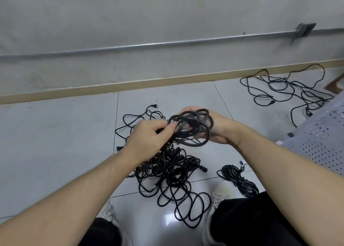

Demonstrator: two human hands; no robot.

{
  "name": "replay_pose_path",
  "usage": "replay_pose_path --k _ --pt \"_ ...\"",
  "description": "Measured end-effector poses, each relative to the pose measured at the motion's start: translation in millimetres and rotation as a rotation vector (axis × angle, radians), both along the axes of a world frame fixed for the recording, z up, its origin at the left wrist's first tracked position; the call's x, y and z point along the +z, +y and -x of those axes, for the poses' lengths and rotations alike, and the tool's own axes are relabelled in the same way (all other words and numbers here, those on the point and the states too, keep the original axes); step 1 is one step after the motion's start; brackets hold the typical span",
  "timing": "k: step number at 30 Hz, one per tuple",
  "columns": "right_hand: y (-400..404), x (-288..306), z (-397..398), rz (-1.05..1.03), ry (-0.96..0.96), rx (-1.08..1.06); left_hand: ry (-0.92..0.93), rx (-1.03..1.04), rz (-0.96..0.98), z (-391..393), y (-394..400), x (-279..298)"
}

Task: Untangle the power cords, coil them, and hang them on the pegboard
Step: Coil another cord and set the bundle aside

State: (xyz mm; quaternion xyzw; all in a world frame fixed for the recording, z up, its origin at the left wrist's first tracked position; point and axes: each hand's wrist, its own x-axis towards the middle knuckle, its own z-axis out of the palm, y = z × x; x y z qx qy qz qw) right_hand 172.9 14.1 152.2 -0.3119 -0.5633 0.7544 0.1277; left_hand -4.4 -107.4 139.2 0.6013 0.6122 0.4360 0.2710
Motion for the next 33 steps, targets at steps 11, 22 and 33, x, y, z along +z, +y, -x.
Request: replay_pose_path --k 11,22,33 --pt "-0.5 -0.6 10.7 0.213 0.103 -0.234 -0.036 0.095 0.135 14.0 10.1 1.3" --pt "-27.0 3.3 33.0 -0.36 -0.138 -0.381 0.151 0.167 0.216 15.0 6.5 -6.5" --pt "-19.7 4.0 34.9 -0.485 -0.266 -0.336 0.13 0.195 0.262 17.5 10.6 -8.0"
